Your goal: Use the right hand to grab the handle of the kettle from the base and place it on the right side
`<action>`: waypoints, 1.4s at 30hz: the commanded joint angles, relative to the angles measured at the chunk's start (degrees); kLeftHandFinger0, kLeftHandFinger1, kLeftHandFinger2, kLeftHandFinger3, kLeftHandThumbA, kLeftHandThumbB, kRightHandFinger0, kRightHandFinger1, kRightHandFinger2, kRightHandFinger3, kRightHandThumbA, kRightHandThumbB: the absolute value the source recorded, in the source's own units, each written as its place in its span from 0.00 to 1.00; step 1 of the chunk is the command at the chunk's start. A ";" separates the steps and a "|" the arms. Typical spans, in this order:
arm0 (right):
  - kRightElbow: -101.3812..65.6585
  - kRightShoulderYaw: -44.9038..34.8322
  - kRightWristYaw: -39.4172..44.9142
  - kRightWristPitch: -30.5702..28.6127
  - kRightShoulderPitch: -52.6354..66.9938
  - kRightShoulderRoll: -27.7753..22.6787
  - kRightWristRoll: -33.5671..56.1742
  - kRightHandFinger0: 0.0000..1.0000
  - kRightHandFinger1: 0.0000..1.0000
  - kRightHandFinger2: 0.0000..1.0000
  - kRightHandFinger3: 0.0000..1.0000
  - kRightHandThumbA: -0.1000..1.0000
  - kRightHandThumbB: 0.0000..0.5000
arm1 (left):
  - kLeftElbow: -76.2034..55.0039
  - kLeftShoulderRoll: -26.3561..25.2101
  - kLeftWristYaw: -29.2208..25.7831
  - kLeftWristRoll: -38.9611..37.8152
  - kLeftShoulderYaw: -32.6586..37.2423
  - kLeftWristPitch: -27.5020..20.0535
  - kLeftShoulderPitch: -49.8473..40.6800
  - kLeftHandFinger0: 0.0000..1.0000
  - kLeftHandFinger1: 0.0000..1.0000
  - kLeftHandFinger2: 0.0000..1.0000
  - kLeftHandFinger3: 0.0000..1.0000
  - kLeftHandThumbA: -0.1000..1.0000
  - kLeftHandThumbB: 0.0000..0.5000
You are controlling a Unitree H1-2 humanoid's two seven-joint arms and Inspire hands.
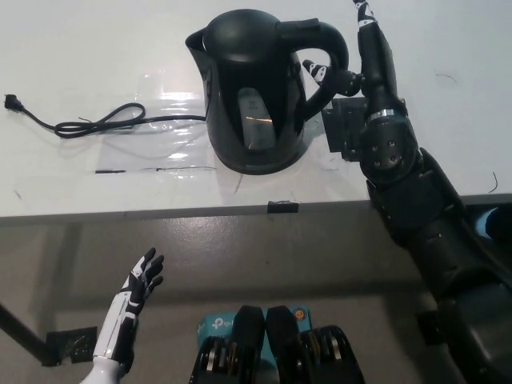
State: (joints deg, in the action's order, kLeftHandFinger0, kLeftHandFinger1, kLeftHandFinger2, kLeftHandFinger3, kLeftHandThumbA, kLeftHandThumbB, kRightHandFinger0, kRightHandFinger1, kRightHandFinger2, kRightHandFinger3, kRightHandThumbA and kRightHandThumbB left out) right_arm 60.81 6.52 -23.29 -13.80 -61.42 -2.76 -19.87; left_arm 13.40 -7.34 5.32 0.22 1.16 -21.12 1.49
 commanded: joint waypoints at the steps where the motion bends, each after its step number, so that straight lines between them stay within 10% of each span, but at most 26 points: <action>1: 3.08 0.80 -2.56 -3.56 -6.12 0.15 -0.38 1.00 1.00 1.00 1.00 0.56 0.41 | -1.02 -0.83 1.18 -1.24 -0.06 -3.02 -0.15 1.00 1.00 1.00 1.00 1.00 1.00; 5: 10.57 1.36 -5.57 -4.99 -10.03 0.66 -0.42 1.00 1.00 1.00 0.99 0.16 0.50 | -1.13 -0.87 1.53 -1.90 -0.09 -3.34 -0.24 1.00 1.00 1.00 1.00 1.00 1.00; 6: 12.14 1.69 -6.18 -5.25 -10.76 0.64 -0.51 0.93 0.91 0.92 0.84 0.07 0.54 | -1.04 -0.82 1.43 -1.63 -0.16 -3.51 -0.16 1.00 1.00 1.00 1.00 1.00 1.00; 9: 15.23 4.20 -8.55 -2.99 -12.17 0.39 -2.60 0.22 0.32 0.42 0.42 0.00 0.47 | -1.05 -0.80 1.59 -1.72 -0.20 -3.57 -0.18 1.00 1.00 1.00 1.00 1.00 1.00; 12: 17.39 7.02 -14.36 -1.43 -13.25 0.26 -4.57 0.00 0.06 0.22 0.23 0.00 0.40 | -1.05 -1.00 1.68 -1.89 -0.26 -3.34 0.28 1.00 1.00 1.00 1.00 1.00 1.00; 16: 18.13 5.83 -14.72 -3.95 -14.33 0.57 -1.72 0.00 0.29 0.71 0.63 0.00 0.28 | -1.07 -1.44 1.87 -2.42 -0.43 -2.79 0.63 1.00 1.00 1.00 1.00 1.00 1.00; 24: 17.01 2.80 -14.79 -8.60 -13.48 0.84 1.34 0.00 0.23 0.61 0.68 0.00 0.22 | -0.55 -1.33 2.30 -2.90 0.07 -3.09 -0.55 1.00 1.00 1.00 1.00 1.00 1.00; 31: 14.74 -6.87 -11.83 -12.69 -15.43 1.72 9.78 0.00 0.00 0.36 0.39 0.00 0.16 | -0.48 -1.36 1.95 -1.89 0.23 -3.65 -0.63 1.00 1.00 1.00 1.00 1.00 1.00; 42: 8.62 -9.55 -17.22 -12.22 -17.62 -1.58 7.36 0.00 0.04 0.49 0.63 0.00 0.11 | -0.53 -1.51 2.11 -2.86 -0.13 -2.58 -0.15 1.00 1.00 1.00 1.00 1.00 1.00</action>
State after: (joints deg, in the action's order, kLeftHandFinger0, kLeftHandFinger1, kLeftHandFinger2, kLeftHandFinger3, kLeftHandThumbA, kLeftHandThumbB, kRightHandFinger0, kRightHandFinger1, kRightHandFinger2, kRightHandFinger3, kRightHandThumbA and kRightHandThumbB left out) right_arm 73.75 -2.73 -35.78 -20.95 -70.65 -1.93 -12.80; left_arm 13.74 -8.09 6.27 -1.82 1.12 -22.22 1.10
